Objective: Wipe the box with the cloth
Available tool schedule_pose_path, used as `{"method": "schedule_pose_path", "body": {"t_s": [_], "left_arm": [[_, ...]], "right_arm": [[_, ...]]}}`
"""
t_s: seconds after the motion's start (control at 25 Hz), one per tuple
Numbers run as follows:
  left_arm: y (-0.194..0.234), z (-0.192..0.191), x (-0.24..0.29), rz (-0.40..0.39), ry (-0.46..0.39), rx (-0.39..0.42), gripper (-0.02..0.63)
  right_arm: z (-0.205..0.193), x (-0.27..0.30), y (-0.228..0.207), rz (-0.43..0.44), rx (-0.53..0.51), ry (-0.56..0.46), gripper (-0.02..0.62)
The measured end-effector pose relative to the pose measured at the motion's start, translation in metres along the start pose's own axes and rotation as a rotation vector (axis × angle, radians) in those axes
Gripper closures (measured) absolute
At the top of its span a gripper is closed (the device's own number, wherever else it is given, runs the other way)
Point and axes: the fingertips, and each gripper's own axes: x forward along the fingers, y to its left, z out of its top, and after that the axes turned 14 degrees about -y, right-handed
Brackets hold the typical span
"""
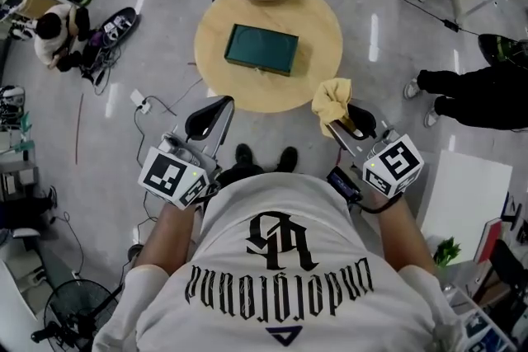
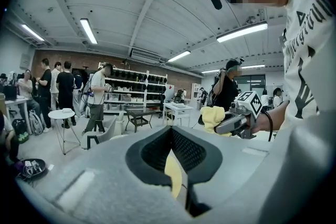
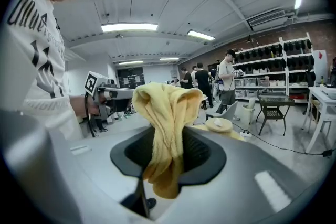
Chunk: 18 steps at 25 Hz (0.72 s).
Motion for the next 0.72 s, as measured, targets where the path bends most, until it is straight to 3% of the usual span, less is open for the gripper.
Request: {"method": "schedule_pose_path", "body": {"t_s": [0.28, 0.72], "left_arm": [[-0.009, 0.004, -0.045, -0.018, -0.019, 0.004, 0.600], [-0.007, 0.021, -0.152, -0.049, -0.052, -0.001, 0.600]], "right_arm": [[0.004, -0.005, 0.048, -0.009, -0.021, -0.029, 0.466], [0.006, 0.005, 0.158, -0.043, -0.049, -0.047, 0.466]]}}
